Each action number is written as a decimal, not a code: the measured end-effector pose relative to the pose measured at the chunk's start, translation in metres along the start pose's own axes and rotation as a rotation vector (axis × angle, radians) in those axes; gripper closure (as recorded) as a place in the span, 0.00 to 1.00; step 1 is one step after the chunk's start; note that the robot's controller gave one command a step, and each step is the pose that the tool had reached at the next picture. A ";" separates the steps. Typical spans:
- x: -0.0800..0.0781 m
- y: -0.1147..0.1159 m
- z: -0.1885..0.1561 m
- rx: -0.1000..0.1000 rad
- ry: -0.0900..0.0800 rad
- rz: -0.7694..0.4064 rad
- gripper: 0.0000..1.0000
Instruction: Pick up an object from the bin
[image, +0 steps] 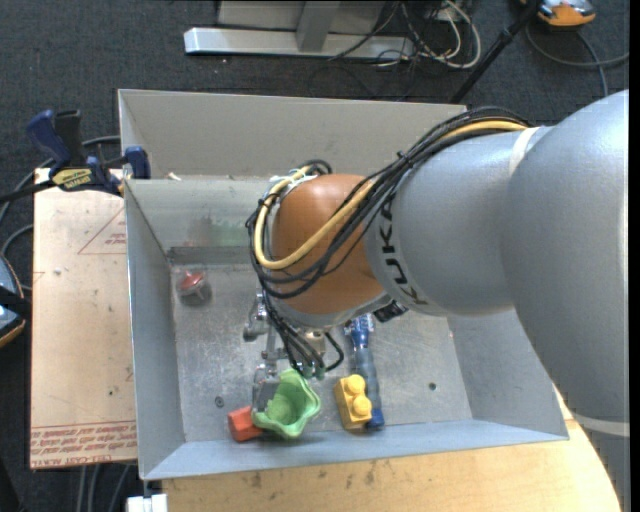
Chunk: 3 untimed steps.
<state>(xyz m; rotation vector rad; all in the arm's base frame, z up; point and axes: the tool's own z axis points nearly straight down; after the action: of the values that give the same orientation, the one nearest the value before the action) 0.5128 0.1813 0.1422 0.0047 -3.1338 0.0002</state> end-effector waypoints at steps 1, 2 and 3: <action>0.022 0.011 0.055 -0.001 -0.028 -0.481 0.00; 0.025 0.011 0.042 0.002 -0.013 -0.870 0.00; 0.033 0.013 0.025 0.003 -0.011 -1.333 0.00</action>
Offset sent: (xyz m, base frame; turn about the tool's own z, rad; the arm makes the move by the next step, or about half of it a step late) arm -0.0347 0.0121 -0.0722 -0.5177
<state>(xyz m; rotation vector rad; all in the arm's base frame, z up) 0.4795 0.1938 0.1172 1.9477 -2.4696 -0.0024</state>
